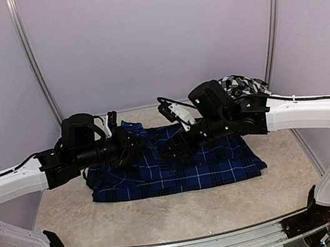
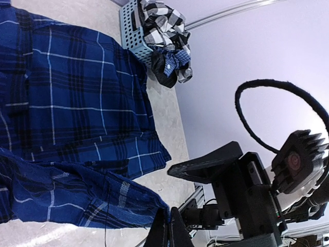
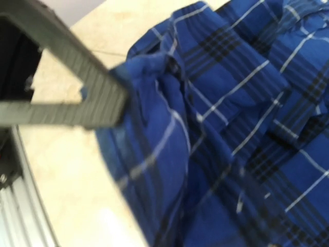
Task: Fold and stack the long sleeve shirts
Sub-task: Pick up the sleeve from the center of the board, then pass from the left arm to the right
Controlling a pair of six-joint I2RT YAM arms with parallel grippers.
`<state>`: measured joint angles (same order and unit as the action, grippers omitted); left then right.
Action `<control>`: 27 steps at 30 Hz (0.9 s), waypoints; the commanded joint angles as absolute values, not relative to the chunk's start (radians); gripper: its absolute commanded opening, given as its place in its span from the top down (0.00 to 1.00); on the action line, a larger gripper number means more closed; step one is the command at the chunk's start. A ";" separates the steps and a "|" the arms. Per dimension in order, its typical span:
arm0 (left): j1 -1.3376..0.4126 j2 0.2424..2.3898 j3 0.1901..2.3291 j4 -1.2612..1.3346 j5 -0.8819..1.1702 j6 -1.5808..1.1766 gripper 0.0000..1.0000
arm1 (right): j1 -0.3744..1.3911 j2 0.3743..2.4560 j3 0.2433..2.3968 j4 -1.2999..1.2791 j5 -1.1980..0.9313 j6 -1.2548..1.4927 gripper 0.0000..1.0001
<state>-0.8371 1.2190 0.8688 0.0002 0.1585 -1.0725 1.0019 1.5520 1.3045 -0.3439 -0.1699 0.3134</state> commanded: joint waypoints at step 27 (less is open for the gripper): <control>-0.865 1.277 0.909 0.150 0.202 -1.072 1.00 | 1.048 1.639 1.182 -0.172 0.068 0.499 0.16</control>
